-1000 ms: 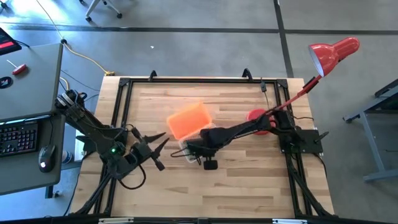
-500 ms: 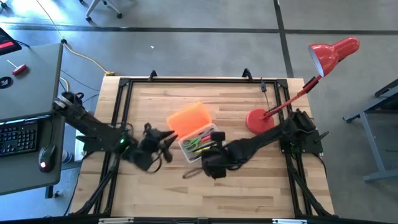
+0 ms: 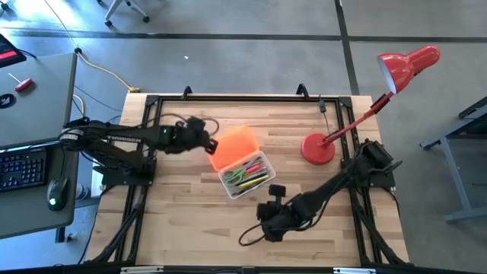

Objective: Pick & place school supplies into a supply box
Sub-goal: Close the orange supply box

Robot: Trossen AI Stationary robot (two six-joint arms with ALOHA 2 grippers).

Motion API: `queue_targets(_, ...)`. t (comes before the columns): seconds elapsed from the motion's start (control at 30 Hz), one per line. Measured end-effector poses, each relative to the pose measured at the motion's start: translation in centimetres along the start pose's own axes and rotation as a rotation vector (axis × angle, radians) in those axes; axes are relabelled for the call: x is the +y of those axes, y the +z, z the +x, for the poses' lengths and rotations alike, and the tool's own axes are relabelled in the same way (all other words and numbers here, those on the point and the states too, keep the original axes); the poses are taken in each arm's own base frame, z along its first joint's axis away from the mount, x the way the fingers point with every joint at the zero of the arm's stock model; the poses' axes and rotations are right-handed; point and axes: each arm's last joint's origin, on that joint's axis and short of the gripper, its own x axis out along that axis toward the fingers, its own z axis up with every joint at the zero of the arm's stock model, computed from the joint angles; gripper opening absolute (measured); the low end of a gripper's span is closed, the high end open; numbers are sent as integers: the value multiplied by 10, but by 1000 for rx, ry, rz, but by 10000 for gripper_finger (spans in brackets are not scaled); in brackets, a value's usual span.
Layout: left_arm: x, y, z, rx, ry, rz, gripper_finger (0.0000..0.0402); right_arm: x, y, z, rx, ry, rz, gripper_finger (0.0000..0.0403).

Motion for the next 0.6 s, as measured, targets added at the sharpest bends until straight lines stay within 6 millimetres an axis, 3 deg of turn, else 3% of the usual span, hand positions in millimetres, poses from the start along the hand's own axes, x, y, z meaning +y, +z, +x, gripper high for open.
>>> queue_targets(0.17, 26, 8, 25, 89, 41, -65, 28, 1, -28, 34, -113, 13, 191, 0)
queue_targets(0.3, 36, -5, 49, 157, 5, -112, 25, -3, -47, 53, -210, 10, 281, 0)
queue_targets(0.43, 39, -16, 68, 157, -76, -150, 10, -10, -62, 65, -253, -10, 311, 0)
queue_targets(0.6, 37, -20, 88, 127, -114, -189, 27, -29, -78, 80, -269, -69, 410, 0)
